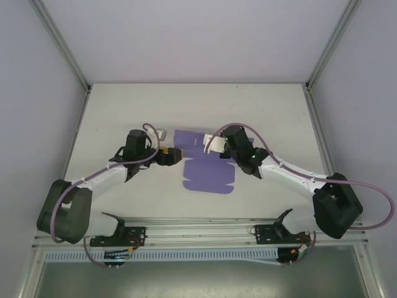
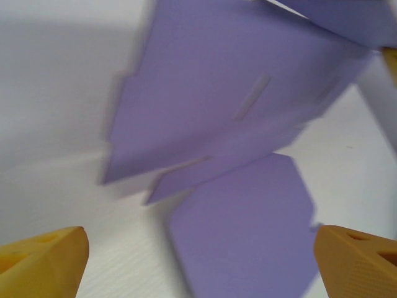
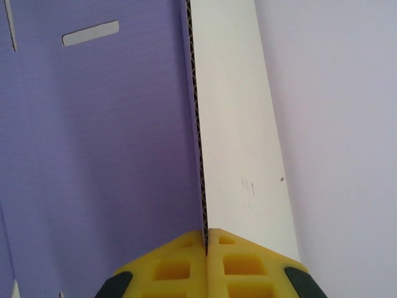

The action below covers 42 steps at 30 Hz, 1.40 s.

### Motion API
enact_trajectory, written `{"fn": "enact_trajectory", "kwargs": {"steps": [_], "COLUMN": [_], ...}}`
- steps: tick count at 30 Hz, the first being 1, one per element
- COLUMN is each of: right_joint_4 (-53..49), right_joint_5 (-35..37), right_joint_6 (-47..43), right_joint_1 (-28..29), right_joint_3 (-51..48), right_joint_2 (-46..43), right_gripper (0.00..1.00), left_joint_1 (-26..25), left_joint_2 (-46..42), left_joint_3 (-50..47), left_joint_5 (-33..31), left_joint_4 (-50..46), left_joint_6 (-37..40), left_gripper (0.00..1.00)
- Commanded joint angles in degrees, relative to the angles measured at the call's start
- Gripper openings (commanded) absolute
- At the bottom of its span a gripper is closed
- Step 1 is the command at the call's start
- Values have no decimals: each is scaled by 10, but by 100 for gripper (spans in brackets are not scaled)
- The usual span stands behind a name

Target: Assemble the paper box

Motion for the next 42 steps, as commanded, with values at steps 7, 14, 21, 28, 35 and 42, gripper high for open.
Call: {"fn": "enact_trajectory", "kwargs": {"steps": [7, 14, 21, 28, 35, 42], "right_joint_4": [-8, -25, -31, -28, -13, 17], "right_joint_5": [-22, -24, -28, -32, -17, -2], "right_joint_6": [53, 51, 43, 46, 53, 81], "right_joint_1": [-4, -4, -5, -4, -4, -4], "right_joint_3": [17, 22, 20, 17, 20, 22], "right_joint_2": [21, 15, 21, 21, 23, 29], "right_gripper": [0, 0, 0, 0, 0, 0], "left_joint_1": [-79, -79, -79, -78, -79, -79], "left_joint_2": [136, 144, -1, 27, 109, 127], "left_joint_3": [75, 97, 100, 229, 293, 259], "left_joint_5": [24, -37, -163, -184, -69, -2], "left_joint_4": [127, 69, -52, -157, -182, -142], "left_joint_6": [-72, -59, -21, -18, -8, -39], "left_gripper": [55, 51, 59, 61, 57, 56]}}
